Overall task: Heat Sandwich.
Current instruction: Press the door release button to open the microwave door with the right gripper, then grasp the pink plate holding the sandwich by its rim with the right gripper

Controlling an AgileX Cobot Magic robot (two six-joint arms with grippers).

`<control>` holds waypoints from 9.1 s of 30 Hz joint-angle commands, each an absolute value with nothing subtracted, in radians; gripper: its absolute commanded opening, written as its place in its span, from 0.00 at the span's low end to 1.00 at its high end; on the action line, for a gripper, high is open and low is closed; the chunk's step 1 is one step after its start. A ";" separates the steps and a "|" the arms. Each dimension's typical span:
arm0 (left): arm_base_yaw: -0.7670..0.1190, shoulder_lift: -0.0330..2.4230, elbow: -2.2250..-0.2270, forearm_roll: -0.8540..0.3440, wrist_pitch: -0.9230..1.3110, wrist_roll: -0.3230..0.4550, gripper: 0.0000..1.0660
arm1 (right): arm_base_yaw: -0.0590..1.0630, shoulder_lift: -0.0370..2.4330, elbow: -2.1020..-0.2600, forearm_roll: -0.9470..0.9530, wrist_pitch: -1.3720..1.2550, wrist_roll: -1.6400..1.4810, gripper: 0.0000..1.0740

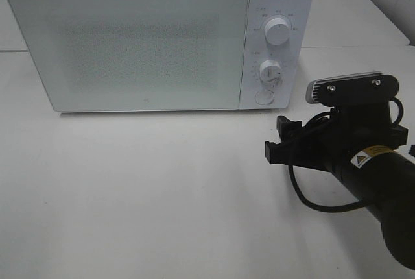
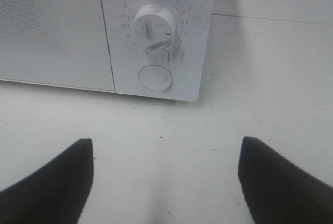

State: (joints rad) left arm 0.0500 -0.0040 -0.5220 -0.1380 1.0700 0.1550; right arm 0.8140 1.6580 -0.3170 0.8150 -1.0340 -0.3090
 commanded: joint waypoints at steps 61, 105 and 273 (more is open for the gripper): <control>0.048 -0.013 -0.519 -0.136 1.072 0.154 0.92 | 0.816 1.706 -0.351 0.824 -1.045 1.364 0.00; 0.048 -0.013 -0.519 -0.136 1.072 0.154 0.92 | 0.562 2.088 -0.796 0.553 -0.893 1.388 0.00; 0.048 -0.013 -0.519 -0.136 1.072 0.154 0.92 | 0.561 1.607 -0.986 0.043 0.682 -0.514 0.08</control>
State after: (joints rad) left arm 0.0500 -0.0040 -0.5220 -0.1370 1.0700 0.1550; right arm 0.5600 1.6150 -0.9800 0.0700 0.6580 -0.3870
